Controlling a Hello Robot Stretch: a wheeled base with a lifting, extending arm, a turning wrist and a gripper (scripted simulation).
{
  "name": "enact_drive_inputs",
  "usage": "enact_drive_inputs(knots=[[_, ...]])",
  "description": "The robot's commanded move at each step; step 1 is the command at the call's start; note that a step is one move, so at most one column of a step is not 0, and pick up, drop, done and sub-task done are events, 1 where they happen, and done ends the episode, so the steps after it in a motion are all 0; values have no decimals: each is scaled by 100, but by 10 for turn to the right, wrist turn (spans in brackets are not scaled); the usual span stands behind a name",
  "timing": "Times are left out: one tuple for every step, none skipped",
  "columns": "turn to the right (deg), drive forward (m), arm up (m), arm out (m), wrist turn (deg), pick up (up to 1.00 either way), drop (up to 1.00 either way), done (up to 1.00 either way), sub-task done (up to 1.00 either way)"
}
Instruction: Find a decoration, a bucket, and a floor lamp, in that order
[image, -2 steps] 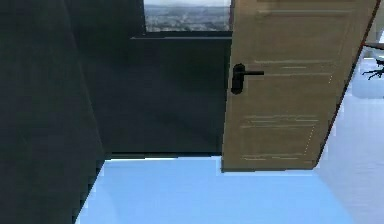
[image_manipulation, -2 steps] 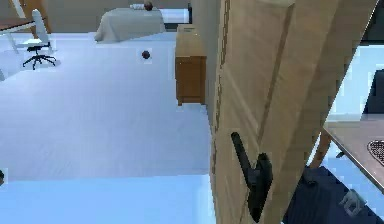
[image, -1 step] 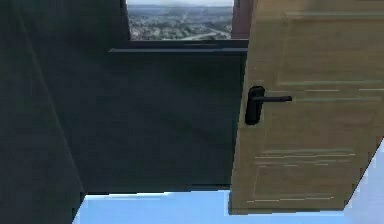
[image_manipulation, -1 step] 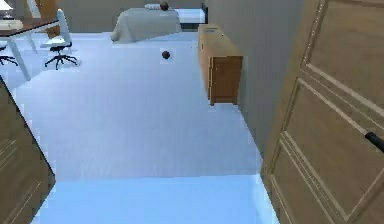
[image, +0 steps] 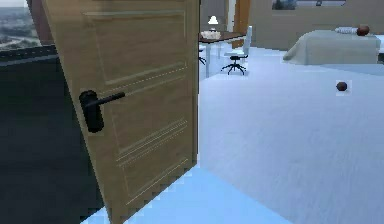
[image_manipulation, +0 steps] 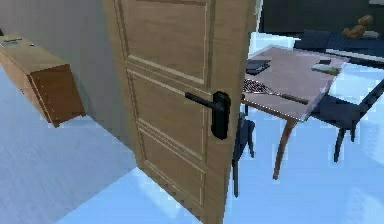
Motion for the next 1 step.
enact_drive_inputs(knots=[[210, 0, 0, 0, 0, 0, 0, 0, 0]])
